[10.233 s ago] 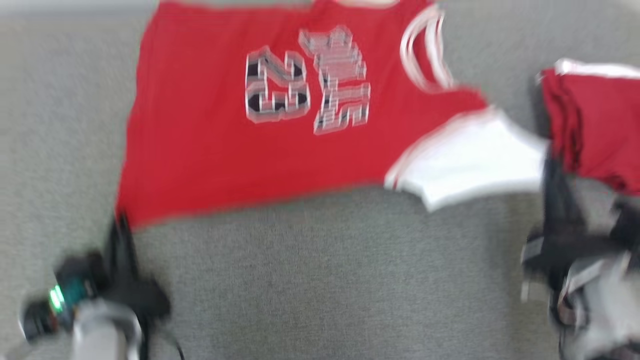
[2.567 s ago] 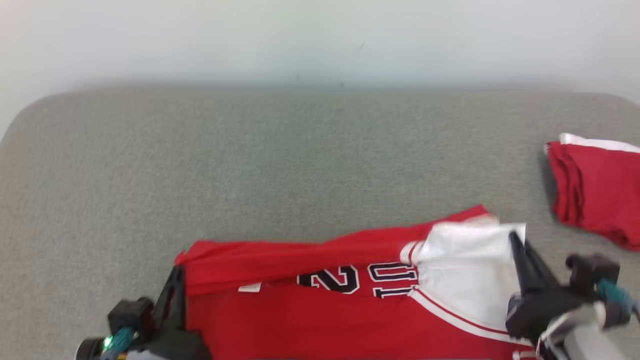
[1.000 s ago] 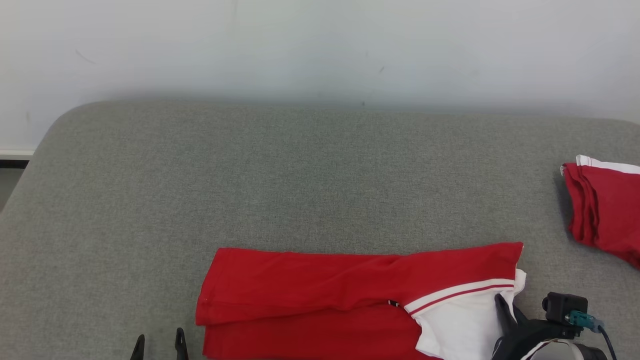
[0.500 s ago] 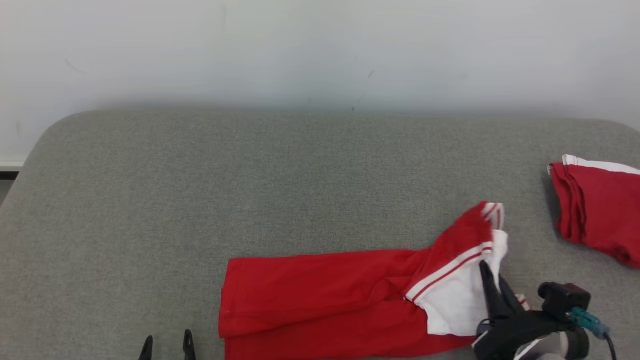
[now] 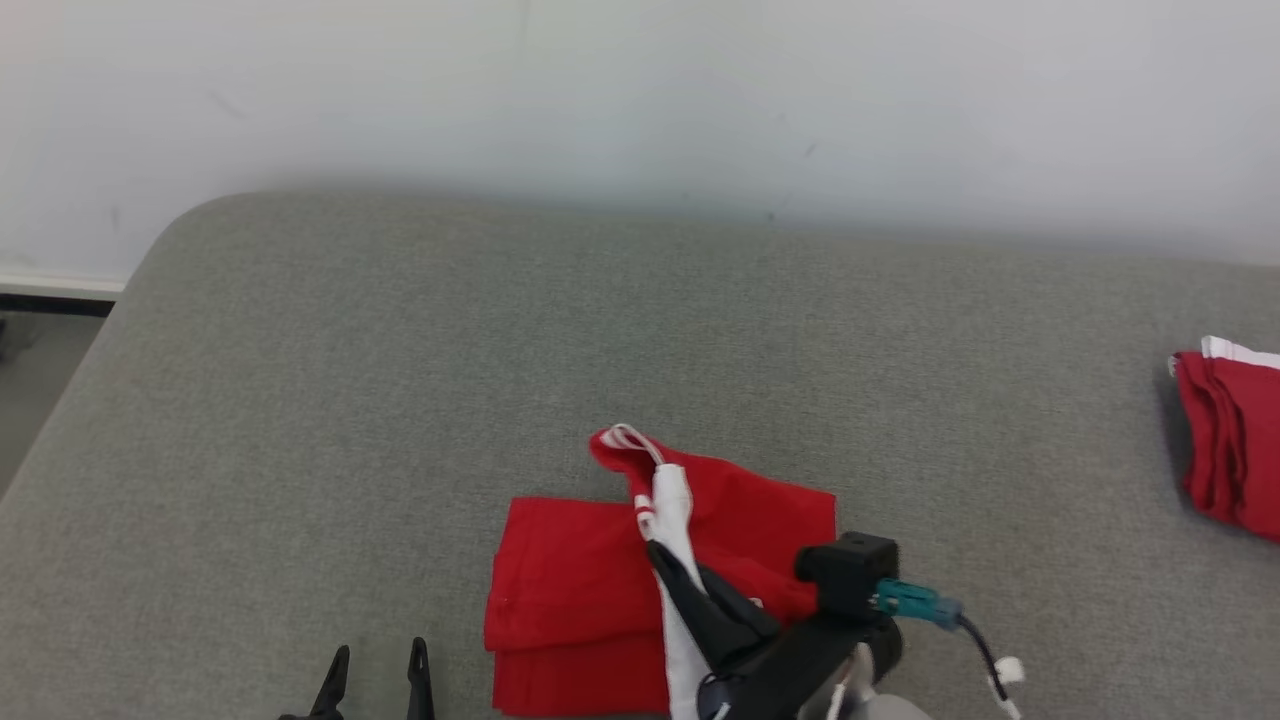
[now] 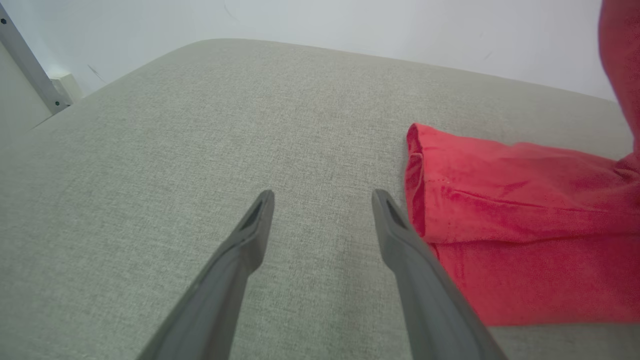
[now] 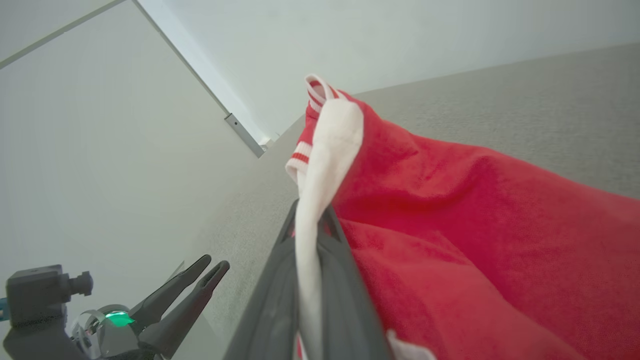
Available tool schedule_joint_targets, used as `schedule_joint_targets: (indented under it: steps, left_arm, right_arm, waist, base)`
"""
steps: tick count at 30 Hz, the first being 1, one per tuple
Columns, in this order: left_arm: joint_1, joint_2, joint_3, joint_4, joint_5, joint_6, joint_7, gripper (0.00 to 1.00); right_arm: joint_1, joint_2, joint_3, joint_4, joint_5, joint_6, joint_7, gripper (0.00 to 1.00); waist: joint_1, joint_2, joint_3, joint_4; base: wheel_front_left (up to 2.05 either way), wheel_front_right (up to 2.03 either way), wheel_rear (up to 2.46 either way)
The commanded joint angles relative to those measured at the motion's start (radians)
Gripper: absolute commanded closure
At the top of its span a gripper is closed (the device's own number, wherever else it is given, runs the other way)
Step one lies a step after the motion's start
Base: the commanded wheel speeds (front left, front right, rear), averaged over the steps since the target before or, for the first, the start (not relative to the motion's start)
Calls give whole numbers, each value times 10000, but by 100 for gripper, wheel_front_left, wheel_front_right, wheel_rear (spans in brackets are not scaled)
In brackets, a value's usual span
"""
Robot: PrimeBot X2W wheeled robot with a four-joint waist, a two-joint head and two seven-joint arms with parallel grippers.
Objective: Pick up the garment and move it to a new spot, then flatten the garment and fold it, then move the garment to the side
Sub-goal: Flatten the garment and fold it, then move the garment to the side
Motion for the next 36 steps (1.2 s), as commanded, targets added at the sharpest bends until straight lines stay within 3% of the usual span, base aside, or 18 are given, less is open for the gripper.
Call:
schedule_joint_targets:
  steps: [1,5,7,8,15,22,26,36]
  left_arm:
    - [-104,-3,-21,42,50,-14,-27,0]
    - [-155,-3,-142,148,39,-38,-25,0]
    - [-181,-6,-180,172,0,-2,-27,0]
    - [-199,-3,-188,183,-17,6,-27,0]
    - [-35,-6,19,92,-73,150,-25,0]
    - [-4,-8,378,-112,-33,261,-27,0]
    - [-32,-3,489,-196,42,287,-27,0]
    - [48,-2,470,-384,254,221,-27,0]
  right_arm:
    - [-216,157,215,146,-109,-22,-65,100]
    - [-886,531,706,1330,-48,-22,-324,100]
    - [-1199,694,750,1996,97,-22,-615,7]
    - [-1400,731,770,2302,37,-22,-837,0]
    - [-2027,759,746,3223,208,-22,-2157,0]
    - [-1077,468,-1558,3152,-1303,-22,-2290,0]
    - [-336,433,-2208,3069,-1970,-22,-2293,0]
    - [57,644,-2079,4366,-2443,-22,-2296,0]
  waist:
    - [0,-1,83,408]
    - [0,-1,153,866]
    - [0,-1,189,1038]
    - [0,-1,212,1115]
    - [0,-1,317,1040]
    - [0,-1,375,465]
    - [0,-1,367,290]
    - [0,-1,290,228]
  base:
    - [0,0,0]
    - [0,0,0]
    - [0,0,0]
    - [0,0,0]
    - [0,0,0]
    - [0,0,0]
    - [0,0,0]
    - [0,0,0]
